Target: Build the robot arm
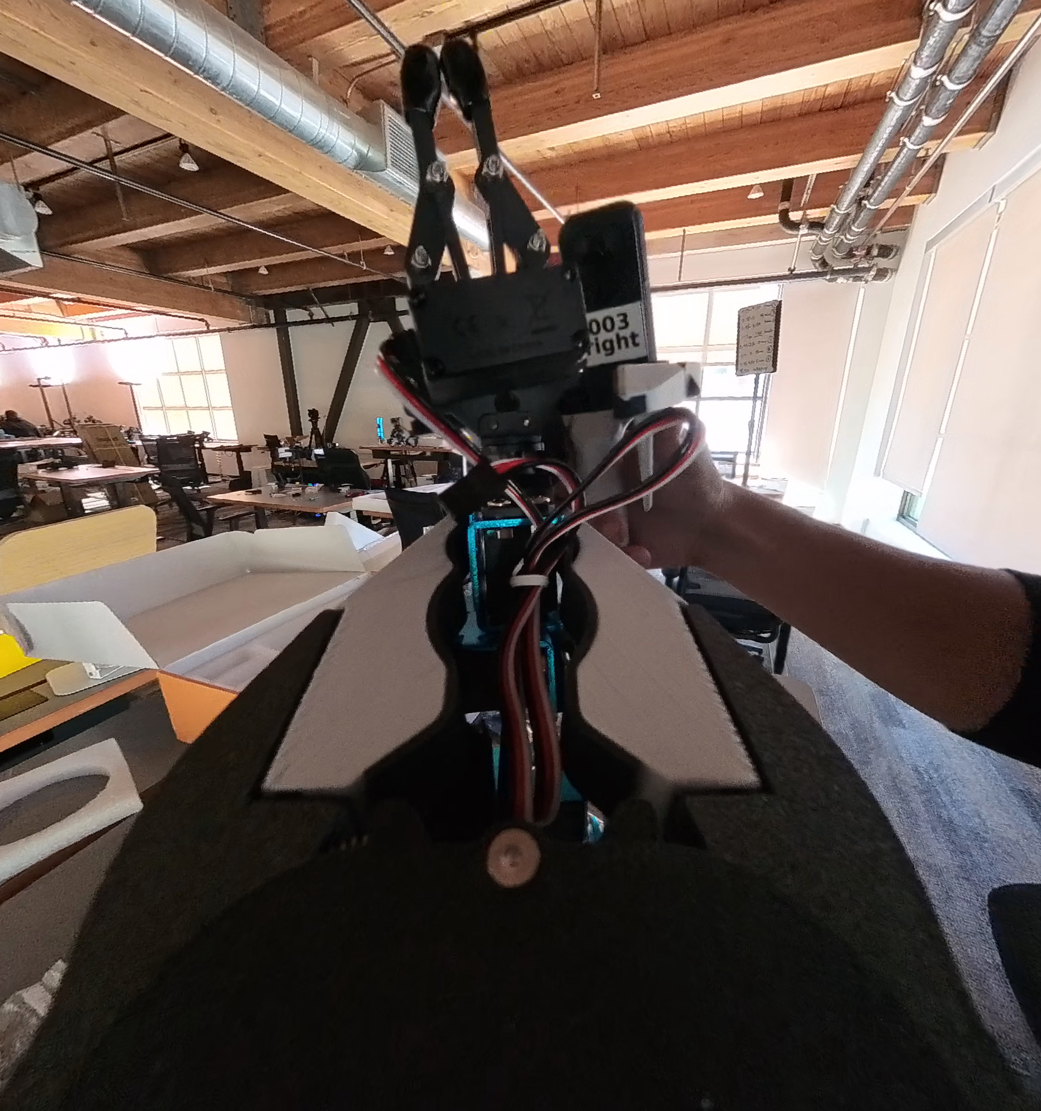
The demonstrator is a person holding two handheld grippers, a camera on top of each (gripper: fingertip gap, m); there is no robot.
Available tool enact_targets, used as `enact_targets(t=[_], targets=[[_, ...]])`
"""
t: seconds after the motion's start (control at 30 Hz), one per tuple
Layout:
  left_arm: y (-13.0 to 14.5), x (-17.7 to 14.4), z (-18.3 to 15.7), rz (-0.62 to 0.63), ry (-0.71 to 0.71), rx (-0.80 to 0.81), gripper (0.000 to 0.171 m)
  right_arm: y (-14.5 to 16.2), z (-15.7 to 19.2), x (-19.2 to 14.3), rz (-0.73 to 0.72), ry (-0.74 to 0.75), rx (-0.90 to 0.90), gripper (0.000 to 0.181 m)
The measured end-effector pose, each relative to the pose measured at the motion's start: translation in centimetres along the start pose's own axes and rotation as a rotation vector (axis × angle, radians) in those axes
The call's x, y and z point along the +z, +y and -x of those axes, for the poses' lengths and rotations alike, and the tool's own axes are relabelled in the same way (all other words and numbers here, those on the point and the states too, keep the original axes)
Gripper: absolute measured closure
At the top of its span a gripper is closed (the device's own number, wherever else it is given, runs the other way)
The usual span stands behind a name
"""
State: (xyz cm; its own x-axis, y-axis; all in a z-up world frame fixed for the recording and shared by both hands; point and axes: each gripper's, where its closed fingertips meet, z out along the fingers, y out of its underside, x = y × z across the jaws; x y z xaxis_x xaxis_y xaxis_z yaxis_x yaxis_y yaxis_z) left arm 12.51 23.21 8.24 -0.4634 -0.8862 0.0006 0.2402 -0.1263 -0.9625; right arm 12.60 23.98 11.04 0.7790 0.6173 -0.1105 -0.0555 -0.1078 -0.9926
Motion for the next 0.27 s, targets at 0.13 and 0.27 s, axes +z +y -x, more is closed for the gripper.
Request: enact_targets(t=[0.13,0.27], targets=[[0.03,0.1,-0.19,0.014,0.009,0.005,0.147,0.3,-0.23,-0.74,-0.027,0.003,0.024,0.128],[-0.02,0.31,0.08,0.025,-0.039,-0.007,0.125,0.83,0.2,-0.04,-0.021,-0.013,-0.041,0.144]])
